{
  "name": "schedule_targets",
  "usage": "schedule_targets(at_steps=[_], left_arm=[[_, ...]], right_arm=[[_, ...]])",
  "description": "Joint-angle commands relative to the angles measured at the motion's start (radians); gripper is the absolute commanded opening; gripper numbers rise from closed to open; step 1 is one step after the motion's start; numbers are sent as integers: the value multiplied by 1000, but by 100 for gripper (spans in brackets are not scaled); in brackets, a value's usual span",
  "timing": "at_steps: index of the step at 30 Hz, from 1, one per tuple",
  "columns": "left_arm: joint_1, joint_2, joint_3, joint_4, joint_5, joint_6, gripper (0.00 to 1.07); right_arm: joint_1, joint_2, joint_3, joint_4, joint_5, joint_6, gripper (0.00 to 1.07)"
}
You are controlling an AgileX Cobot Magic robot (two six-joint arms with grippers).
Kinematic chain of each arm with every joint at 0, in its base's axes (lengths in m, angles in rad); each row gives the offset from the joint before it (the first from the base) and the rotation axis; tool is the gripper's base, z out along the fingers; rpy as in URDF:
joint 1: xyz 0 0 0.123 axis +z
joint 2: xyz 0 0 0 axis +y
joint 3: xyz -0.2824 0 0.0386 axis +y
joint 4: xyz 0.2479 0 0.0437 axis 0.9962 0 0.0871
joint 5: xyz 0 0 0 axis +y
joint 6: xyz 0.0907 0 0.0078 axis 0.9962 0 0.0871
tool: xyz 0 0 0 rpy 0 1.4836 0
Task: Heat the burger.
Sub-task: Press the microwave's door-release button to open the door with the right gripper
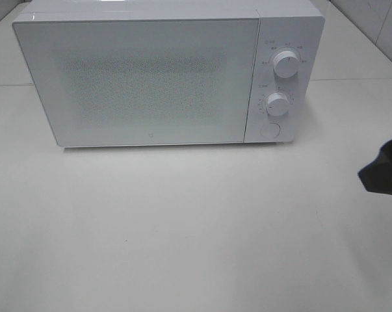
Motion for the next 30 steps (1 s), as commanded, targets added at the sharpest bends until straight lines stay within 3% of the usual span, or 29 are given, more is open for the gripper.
schedule_targets(at_steps=[1, 8, 13, 18, 22, 30], left_arm=[[3, -15, 3, -6, -13, 1, 98], [3, -15, 3, -6, -13, 1, 98], [3, -15, 3, -6, -13, 1, 98], [3, -15, 3, -6, -13, 1, 98], [3, -15, 3, -6, -13, 1, 98], [3, -15, 3, -6, -13, 1, 98]], right_arm=[[-7, -70, -7, -33, 120, 50, 76], [-7, -199, 0, -7, 277, 49, 76], [-8, -442, 48, -7, 326, 49, 76], [-9, -571, 89, -7, 327, 50, 75], [-93, -689, 142, -3, 325, 53, 75], [-232, -836, 142, 0, 268, 57, 75]])
